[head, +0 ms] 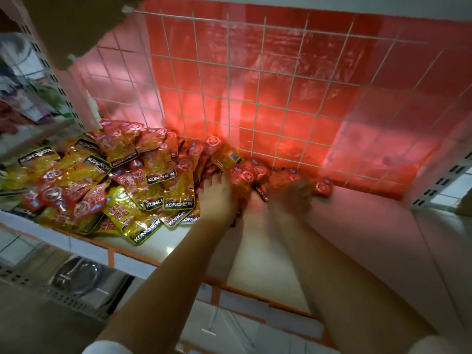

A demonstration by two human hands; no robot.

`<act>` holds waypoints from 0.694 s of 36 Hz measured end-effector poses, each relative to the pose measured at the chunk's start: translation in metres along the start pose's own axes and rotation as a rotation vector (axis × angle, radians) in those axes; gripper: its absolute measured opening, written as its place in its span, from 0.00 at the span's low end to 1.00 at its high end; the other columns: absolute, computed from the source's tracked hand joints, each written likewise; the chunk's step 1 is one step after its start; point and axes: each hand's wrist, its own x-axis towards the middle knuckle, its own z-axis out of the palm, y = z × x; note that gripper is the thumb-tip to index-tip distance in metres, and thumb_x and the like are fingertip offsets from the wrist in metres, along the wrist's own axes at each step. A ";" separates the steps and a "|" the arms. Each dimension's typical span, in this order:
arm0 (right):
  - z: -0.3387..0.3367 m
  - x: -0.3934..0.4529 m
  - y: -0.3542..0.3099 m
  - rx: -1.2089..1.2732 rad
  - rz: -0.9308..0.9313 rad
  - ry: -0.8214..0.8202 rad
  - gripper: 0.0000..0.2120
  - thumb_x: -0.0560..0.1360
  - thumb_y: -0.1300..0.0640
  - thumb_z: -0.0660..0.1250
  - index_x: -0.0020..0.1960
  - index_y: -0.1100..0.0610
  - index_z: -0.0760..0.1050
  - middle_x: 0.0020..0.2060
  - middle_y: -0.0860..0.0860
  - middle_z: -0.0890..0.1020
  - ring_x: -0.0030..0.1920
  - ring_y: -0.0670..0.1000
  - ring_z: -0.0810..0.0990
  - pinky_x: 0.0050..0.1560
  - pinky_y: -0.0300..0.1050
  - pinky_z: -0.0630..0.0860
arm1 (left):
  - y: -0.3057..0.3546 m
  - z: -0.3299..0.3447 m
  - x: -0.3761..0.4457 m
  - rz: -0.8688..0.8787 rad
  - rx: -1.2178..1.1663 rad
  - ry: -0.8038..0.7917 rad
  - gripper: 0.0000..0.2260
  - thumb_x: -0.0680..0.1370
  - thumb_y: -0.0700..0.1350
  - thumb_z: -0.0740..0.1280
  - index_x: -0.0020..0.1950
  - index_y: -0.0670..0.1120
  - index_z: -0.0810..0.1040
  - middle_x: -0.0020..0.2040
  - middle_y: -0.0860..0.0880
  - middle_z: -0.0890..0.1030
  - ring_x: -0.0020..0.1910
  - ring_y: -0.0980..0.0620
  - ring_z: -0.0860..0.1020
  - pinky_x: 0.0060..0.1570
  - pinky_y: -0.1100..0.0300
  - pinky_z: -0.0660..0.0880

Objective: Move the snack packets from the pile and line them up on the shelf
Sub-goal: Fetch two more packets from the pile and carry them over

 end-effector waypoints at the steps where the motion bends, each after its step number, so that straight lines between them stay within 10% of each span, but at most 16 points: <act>1: 0.001 0.001 -0.001 0.001 0.011 0.002 0.44 0.71 0.43 0.69 0.74 0.61 0.50 0.72 0.60 0.58 0.68 0.61 0.64 0.66 0.52 0.61 | -0.002 -0.002 0.001 0.004 -0.022 -0.024 0.23 0.78 0.44 0.60 0.71 0.41 0.61 0.65 0.41 0.69 0.64 0.40 0.68 0.57 0.48 0.68; 7: -0.007 0.001 0.003 0.121 0.057 0.047 0.27 0.78 0.51 0.61 0.71 0.59 0.56 0.64 0.60 0.73 0.61 0.62 0.74 0.60 0.51 0.69 | -0.011 -0.005 0.004 0.043 -0.185 -0.102 0.25 0.76 0.43 0.64 0.71 0.41 0.62 0.63 0.39 0.71 0.60 0.38 0.72 0.53 0.47 0.70; 15: -0.035 -0.024 0.026 0.096 -0.126 -0.071 0.33 0.76 0.58 0.63 0.75 0.57 0.49 0.59 0.60 0.77 0.58 0.63 0.75 0.56 0.51 0.72 | -0.009 -0.004 -0.017 0.153 -0.351 -0.005 0.25 0.75 0.37 0.62 0.72 0.41 0.63 0.57 0.38 0.76 0.55 0.36 0.75 0.48 0.48 0.70; 20: -0.058 -0.038 0.044 0.346 -0.023 -0.119 0.38 0.71 0.69 0.66 0.75 0.51 0.54 0.37 0.51 0.75 0.41 0.53 0.76 0.44 0.48 0.74 | 0.002 -0.013 -0.035 0.185 -0.711 -0.002 0.19 0.75 0.35 0.66 0.66 0.42 0.72 0.45 0.49 0.80 0.43 0.51 0.78 0.43 0.61 0.76; 25: -0.086 -0.053 0.065 0.540 0.006 -0.174 0.27 0.69 0.70 0.69 0.66 0.57 0.70 0.46 0.53 0.78 0.46 0.53 0.77 0.49 0.49 0.77 | 0.026 -0.017 -0.052 0.051 -1.047 -0.089 0.19 0.75 0.37 0.68 0.66 0.43 0.74 0.45 0.51 0.78 0.38 0.62 0.74 0.35 0.76 0.71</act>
